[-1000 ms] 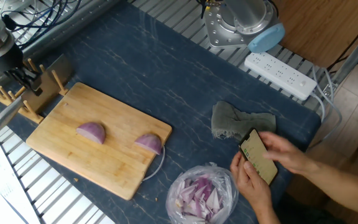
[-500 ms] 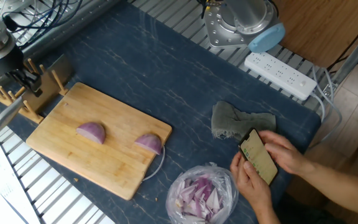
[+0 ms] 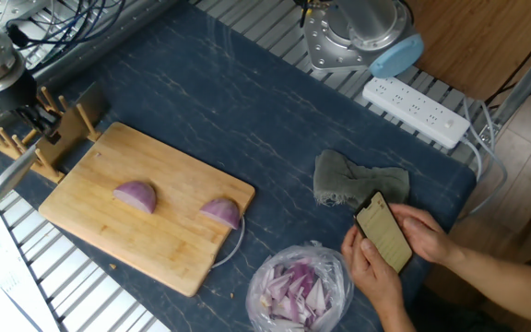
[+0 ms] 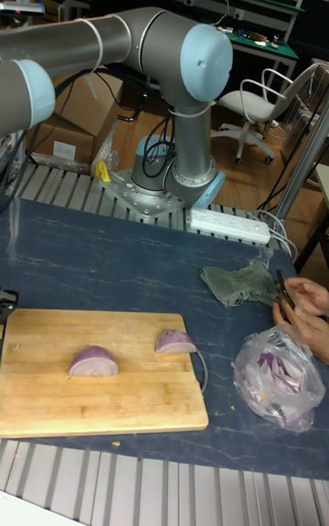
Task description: Chop the onions
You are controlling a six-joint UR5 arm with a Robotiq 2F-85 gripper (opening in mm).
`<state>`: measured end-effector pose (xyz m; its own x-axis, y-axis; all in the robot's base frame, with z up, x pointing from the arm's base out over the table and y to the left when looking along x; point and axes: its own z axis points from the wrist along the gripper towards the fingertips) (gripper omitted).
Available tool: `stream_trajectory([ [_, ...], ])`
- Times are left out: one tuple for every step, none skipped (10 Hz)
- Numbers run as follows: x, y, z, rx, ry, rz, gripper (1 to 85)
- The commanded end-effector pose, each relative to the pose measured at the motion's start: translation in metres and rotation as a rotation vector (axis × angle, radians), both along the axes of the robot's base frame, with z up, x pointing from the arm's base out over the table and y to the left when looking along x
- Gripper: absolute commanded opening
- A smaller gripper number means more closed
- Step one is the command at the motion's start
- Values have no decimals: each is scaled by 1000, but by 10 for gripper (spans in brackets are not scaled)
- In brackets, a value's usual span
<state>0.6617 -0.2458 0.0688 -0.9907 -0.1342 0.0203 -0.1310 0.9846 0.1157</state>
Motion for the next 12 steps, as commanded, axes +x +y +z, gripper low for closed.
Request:
stream_trajectory([
  [2,-4,2,-25,-8,-32,17],
  [3,-4,3,-32,-11,-32,17],
  [3,-6,5,-52,-9,-27,17],
  [3,-10,10,-78,-8,-18,17],
  [1,-12,16,-95,-2,-4,17],
  [2,-13,23,-113,-1,12,17],
  [4,-9,36,-120,-6,24,17],
  [9,-6,50,-124,-25,38,17],
  [9,-3,66,-130,-32,57,17],
  [11,1,79,-143,-46,75,17],
  [11,5,88,-149,-61,90,17],
  [13,-8,92,-207,-80,138,17],
])
